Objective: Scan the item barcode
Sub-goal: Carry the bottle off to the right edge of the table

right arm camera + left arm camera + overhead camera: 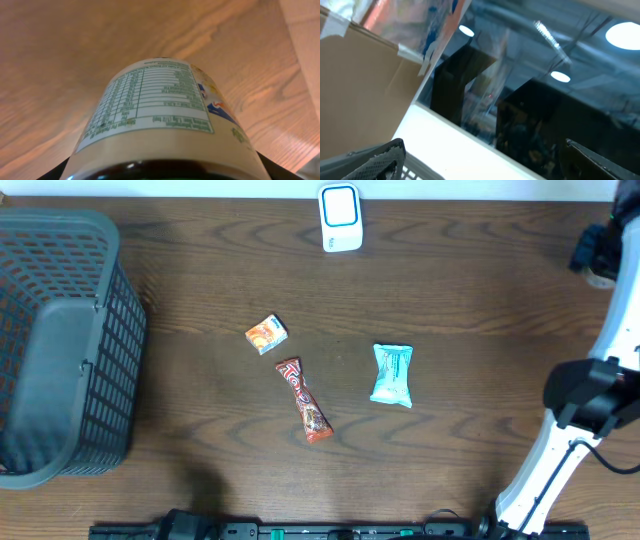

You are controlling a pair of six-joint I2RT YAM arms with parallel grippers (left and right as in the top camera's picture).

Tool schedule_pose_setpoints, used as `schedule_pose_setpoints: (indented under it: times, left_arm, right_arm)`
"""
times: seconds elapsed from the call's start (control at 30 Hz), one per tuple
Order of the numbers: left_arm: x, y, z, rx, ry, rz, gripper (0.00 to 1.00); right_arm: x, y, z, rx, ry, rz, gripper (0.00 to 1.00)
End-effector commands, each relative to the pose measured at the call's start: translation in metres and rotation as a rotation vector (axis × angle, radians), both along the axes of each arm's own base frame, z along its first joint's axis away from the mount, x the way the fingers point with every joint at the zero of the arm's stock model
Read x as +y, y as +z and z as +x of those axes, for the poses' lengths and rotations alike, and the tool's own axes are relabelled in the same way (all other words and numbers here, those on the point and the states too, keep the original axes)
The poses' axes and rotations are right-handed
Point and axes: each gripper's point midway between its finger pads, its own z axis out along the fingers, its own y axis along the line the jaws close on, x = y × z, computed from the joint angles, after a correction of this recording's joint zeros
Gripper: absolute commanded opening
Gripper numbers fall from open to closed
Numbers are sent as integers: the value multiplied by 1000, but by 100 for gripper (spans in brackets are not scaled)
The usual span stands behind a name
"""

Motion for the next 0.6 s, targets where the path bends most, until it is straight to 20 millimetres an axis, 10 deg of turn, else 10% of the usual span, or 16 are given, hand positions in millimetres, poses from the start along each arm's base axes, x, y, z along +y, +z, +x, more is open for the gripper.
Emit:
schedule_pose_setpoints:
  times: [0.0, 0.57]
  left_arm:
    - [0, 0, -18, -40, -5, 21, 98]
    - [95, -49, -91, 19, 603, -314, 98]
  right_arm:
    - [-31, -25, -21, 73, -70, 20, 44]
    - [-123, -132, -113, 220, -352, 130, 47]
